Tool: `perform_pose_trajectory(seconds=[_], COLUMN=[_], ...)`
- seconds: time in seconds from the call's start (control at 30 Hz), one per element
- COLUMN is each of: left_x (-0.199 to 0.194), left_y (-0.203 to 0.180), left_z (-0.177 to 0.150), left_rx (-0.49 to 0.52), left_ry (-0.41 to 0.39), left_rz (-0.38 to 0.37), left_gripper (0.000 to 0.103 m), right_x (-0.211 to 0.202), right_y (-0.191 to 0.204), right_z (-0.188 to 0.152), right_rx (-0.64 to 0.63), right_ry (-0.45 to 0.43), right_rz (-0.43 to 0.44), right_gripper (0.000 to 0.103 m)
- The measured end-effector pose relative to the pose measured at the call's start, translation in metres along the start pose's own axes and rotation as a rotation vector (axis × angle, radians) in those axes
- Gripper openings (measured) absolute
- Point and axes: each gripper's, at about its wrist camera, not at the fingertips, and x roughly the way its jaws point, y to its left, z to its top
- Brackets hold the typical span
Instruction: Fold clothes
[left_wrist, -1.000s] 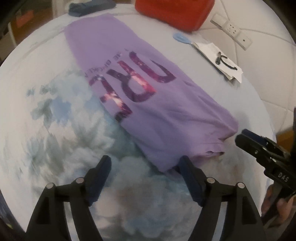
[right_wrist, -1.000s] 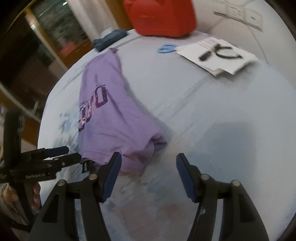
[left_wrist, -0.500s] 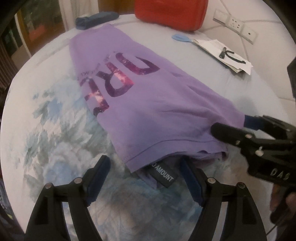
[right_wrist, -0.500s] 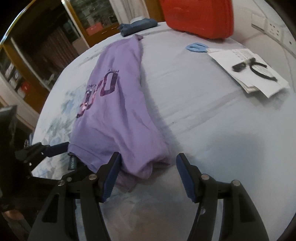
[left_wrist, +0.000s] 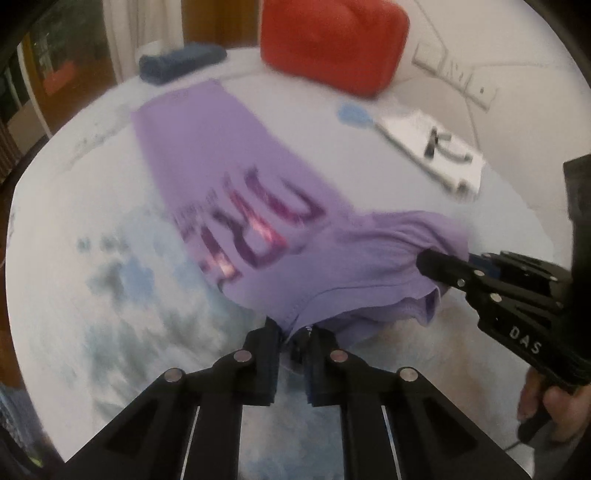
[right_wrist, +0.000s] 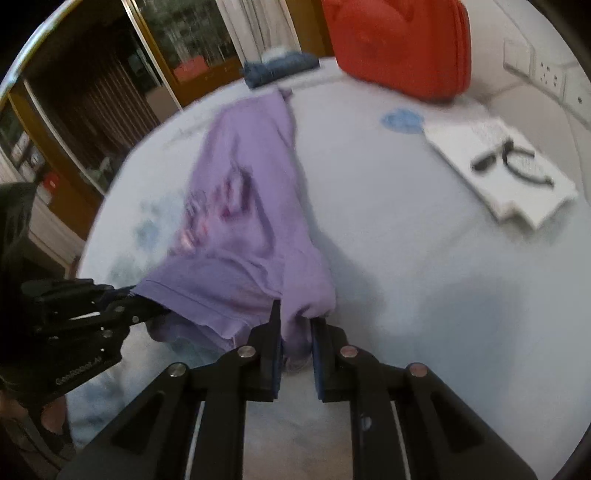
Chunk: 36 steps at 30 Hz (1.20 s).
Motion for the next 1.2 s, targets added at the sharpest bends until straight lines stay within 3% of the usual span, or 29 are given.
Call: perform_pose_trajectory(seconds=[0.2,0.3,0.47,0.7,0.83,0.93,0.97,1.0,1.1,1.2], left_x=[-0.010,0.006,0.045,0.126,0.139,0.126,0.124,0.122,0.125,0.132], left_y=[0.058,0.105,0.173,0.234,0.251,0.261,0.261,0.259,0.249,0.242], left_z=[0.066,0.109,0.184,0.272,0.289,0.292,0.292,0.291,0.283,0.275], left_rx=[-0.021,-0.045,-0.064,-0.083,-0.075,-0.059,-0.043,-0.022,0.054,0.105], left_ry=[-0.049,-0.027,0.008,0.077,0.043,-0.011,-0.015,-0.015,-0.003,0.017], left_rz=[-0.025,-0.054,-0.082,-0.145,-0.155,-0.111,-0.094,-0.081,-0.064,-0.042], left_gripper=[0.010,0.010,0.010,0.014,0.049,0.051,0.051,0.051,0.051,0.051], right_x=[0.008,0.034,0.106,0.207,0.245,0.252,0.249,0.241,0.213,0.184], right_y=[0.021,0.035,0.046,0.054,0.044,0.039,0.038,0.038,0.037,0.031], right_z=[0.074,0.121,0.201,0.305,0.327,0.334,0.335,0.334,0.327,0.295], right_rx=[0.031,0.044,0.074,0.113,0.146,0.172,0.177,0.181,0.194,0.245], right_ry=[-0.093,-0.118,-0.092,-0.030,0.006,-0.012,-0.030,-0.050,-0.100,-0.089], right_rz=[0.039,0.066,0.062,0.036,0.011,-0.005,-0.007,-0.009,-0.019,-0.061], right_gripper=[0.013,0.013,0.013,0.013,0.015,0.040,0.055,0.063,0.069,0.069])
